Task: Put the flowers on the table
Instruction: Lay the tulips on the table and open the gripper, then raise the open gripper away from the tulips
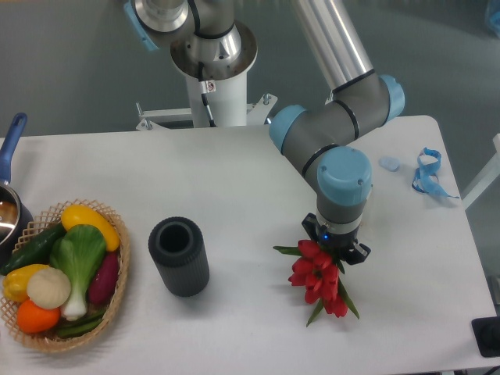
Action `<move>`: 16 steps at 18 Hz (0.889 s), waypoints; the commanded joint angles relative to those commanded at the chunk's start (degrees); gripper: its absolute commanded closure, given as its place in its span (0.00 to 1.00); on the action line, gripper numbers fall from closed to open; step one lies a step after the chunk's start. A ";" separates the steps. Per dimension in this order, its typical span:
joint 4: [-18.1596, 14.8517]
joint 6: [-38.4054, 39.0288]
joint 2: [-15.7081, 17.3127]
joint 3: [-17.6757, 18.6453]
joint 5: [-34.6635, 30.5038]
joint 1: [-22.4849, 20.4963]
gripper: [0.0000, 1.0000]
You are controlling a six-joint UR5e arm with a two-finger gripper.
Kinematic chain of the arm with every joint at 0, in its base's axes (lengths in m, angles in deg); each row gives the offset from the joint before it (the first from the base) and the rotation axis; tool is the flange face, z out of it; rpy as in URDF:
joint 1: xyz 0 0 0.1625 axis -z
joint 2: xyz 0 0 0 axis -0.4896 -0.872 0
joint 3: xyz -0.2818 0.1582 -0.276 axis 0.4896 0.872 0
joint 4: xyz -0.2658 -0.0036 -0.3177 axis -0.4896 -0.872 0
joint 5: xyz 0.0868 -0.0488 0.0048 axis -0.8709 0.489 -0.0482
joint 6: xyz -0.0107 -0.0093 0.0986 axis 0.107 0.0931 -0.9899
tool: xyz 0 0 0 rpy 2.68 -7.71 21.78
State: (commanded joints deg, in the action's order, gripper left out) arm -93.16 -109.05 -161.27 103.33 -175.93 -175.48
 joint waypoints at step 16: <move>-5.35 -15.00 13.18 -1.93 3.68 -7.81 0.00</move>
State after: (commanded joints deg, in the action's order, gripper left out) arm -98.51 -124.05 -148.09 101.39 -172.25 -183.28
